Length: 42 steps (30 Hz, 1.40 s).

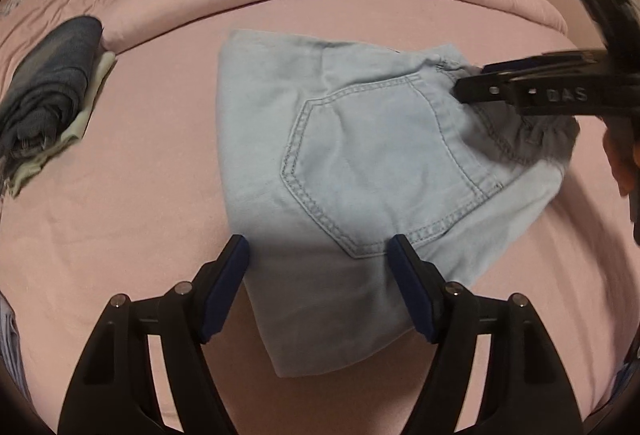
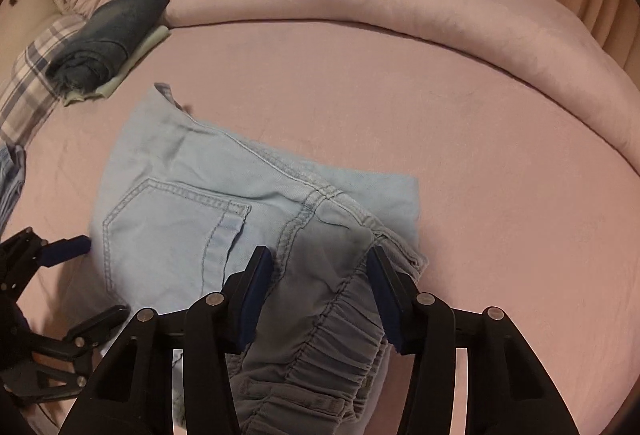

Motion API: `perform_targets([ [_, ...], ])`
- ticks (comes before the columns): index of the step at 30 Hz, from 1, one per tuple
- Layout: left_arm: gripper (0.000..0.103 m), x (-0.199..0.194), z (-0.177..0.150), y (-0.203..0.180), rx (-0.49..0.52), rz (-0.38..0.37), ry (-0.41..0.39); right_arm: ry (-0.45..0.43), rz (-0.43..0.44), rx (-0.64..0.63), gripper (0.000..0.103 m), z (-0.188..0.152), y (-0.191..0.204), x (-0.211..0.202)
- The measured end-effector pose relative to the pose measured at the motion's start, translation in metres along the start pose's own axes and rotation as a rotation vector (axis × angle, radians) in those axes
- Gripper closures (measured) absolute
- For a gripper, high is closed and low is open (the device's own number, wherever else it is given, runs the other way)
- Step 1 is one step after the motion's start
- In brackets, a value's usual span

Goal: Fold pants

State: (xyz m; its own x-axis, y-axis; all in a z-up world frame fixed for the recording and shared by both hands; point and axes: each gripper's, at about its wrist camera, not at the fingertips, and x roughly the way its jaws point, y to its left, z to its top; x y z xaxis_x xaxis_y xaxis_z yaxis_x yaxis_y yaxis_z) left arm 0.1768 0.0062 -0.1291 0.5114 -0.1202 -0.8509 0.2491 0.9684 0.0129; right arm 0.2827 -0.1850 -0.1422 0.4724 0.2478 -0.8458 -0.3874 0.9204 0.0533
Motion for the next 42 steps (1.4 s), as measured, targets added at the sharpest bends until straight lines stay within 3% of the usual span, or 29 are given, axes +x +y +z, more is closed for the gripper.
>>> perform_targets([
  [5, 0.03, -0.004, -0.002, -0.002, 0.004, 0.029, 0.004, -0.108, 0.074, 0.034, 0.05, -0.027, 0.007, -0.045],
  [8, 0.029, -0.004, -0.003, -0.002, -0.023, 0.031, 0.012, -0.084, 0.082, 0.031, 0.051, -0.049, 0.017, -0.046],
  [11, 0.029, -0.006, -0.004, -0.004, -0.033, 0.045, 0.011, -0.038, 0.0, -0.023, 0.051, -0.07, 0.024, -0.027],
  [15, 0.031, -0.022, -0.002, -0.006, -0.051, 0.076, -0.024, -0.048, -0.004, 0.007, 0.05, -0.066, 0.02, -0.034],
  [18, 0.028, -0.045, -0.003, -0.004, -0.077, 0.092, -0.067, -0.1, 0.034, 0.044, 0.05, -0.066, 0.02, -0.062],
  [21, 0.012, -0.073, -0.005, 0.001, -0.128, 0.102, -0.099, -0.145, 0.039, 0.066, 0.039, -0.073, 0.022, -0.093],
  [23, 0.0, -0.09, -0.007, 0.002, -0.154, 0.096, -0.106, -0.17, 0.03, 0.071, 0.026, -0.076, 0.024, -0.111],
  [31, 0.001, -0.152, -0.013, -0.002, -0.224, 0.106, -0.156, -0.24, 0.07, 0.075, 0.006, -0.075, 0.029, -0.164],
  [37, 0.001, -0.186, -0.013, -0.015, -0.214, 0.165, -0.193, -0.292, 0.062, 0.057, 0.001, -0.076, 0.042, -0.192],
  [42, 0.001, -0.2, -0.015, -0.018, -0.229, 0.155, -0.216, -0.304, 0.054, 0.068, 0.001, -0.081, 0.048, -0.198],
])
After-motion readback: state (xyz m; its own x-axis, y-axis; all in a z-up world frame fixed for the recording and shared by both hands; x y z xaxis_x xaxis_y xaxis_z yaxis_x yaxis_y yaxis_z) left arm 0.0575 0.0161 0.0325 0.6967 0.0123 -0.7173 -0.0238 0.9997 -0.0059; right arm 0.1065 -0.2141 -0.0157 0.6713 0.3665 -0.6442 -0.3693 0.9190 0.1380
